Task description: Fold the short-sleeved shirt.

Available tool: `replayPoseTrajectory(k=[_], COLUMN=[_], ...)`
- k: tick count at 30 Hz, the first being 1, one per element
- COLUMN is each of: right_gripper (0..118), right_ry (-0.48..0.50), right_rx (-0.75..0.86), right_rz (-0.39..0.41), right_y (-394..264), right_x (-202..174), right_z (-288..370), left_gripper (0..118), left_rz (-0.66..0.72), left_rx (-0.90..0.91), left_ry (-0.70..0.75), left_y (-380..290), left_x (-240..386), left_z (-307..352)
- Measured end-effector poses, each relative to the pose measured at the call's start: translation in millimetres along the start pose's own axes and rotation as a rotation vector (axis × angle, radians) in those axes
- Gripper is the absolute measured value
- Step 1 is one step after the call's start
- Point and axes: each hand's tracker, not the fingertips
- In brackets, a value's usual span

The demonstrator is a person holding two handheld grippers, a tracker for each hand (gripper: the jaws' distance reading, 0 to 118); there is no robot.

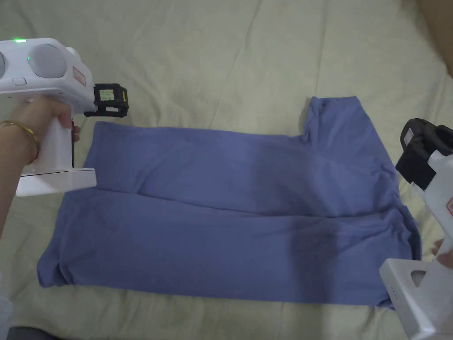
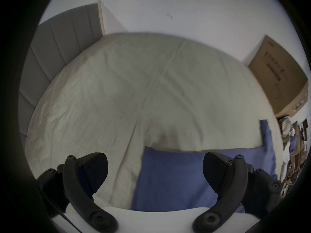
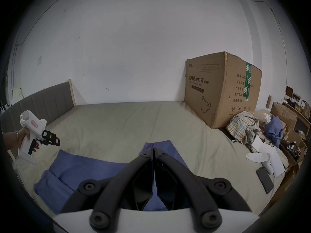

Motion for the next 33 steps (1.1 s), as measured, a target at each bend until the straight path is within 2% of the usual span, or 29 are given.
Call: replayPoseTrajectory(k=[3, 4, 5, 7, 8, 9, 11, 13, 14, 20, 23, 24, 25, 26, 27, 28, 29, 32, 33], right_gripper=[0, 0, 0, 0, 0, 0, 0, 0, 0, 0, 1, 5, 21, 62, 92, 109, 117, 117, 117], right_ry=[-0.015, -0.015, -0.022, -0.031, -0.033, -0.036, -0.040, -0.040, -0.040, -0.029, -0.002, 0.006, 0.018, 0.021, 0.025, 0.033, 0.024, -0.011, -0.036], right_rx=[-0.028, -0.034, -0.041, -0.052, -0.058, -0.062, -0.064, -0.062, -0.063, -0.084, -0.161, -0.202, -0.252, -0.305, -0.345, -0.401, -0.450, -0.540, -0.577], right_rz=[0.016, 0.018, 0.021, 0.023, 0.020, 0.017, 0.012, 0.009, 0.012, 0.004, -0.025, -0.036, -0.046, -0.057, -0.058, -0.044, -0.016, 0.065, 0.070], right_y=[-4.2, -5.5, -6.7, -8.3, -8.8, -9.3, -9.5, -9.1, -8.5, 5.2, 22.6, 29.5, 36.1, 42.0, 45.4, 47.1, 48.3, 41.9, 38.7], right_x=[0.6, 1.0, 1.2, 2.1, 2.6, 2.9, 3.2, 4.0, 4.1, 15.0, 29.9, 35.3, 41.1, 46.5, 50.3, 54.1, 56.0, 60.5, 62.9], right_z=[-9.7, -11.7, -14.1, -18.6, -19.6, -20.6, -20.4, -20.0, -19.9, -25.7, -48.7, -59.3, -73.0, -88.2, -101.9, -120.9, -137.4, -186.6, -199.0], left_gripper=[115, 111, 99, 64, 64, 57, 28, 15, 1, 0, 0, 0, 0, 0, 0, 0, 0, 0, 0], left_rz=[-0.023, -0.031, -0.032, -0.033, -0.023, -0.020, 0.002, -0.011, -0.007, -0.043, -0.033, -0.027, -0.020, -0.011, -0.004, 0.008, 0.024, 0.049, 0.052], left_rx=[-0.064, -0.084, -0.096, -0.107, -0.120, -0.162, -0.160, -0.138, -0.125, 0.054, 0.098, 0.110, 0.117, 0.125, 0.128, 0.132, 0.132, 0.136, 0.136], left_ry=[0.041, 0.045, 0.045, 0.038, 0.026, 0.006, -0.024, -0.023, -0.037, -0.084, -0.113, -0.120, -0.130, -0.135, -0.138, -0.146, -0.155, -0.164, -0.164], left_y=[3.7, 4.8, 5.1, 4.6, 3.1, 0.9, -4.0, -5.0, -4.6, -8.7, -12.4, -14.0, -15.3, -17.0, -18.2, -19.7, -18.0, -19.0, -18.4], left_x=[-2.2, -2.8, -3.6, -3.5, -3.6, -4.5, -4.0, -0.3, 0.0, 0.8, -3.3, -4.7, -5.1, -6.7, -8.0, -9.7, -14.5, -20.3, -22.4], left_z=[-22.7, -29.2, -33.7, -37.3, -40.4, -43.4, -43.5, -39.7, -36.6, 4.0, 21.3, 26.3, 27.6, 31.0, 33.1, 35.5, 30.5, 29.8, 26.6])
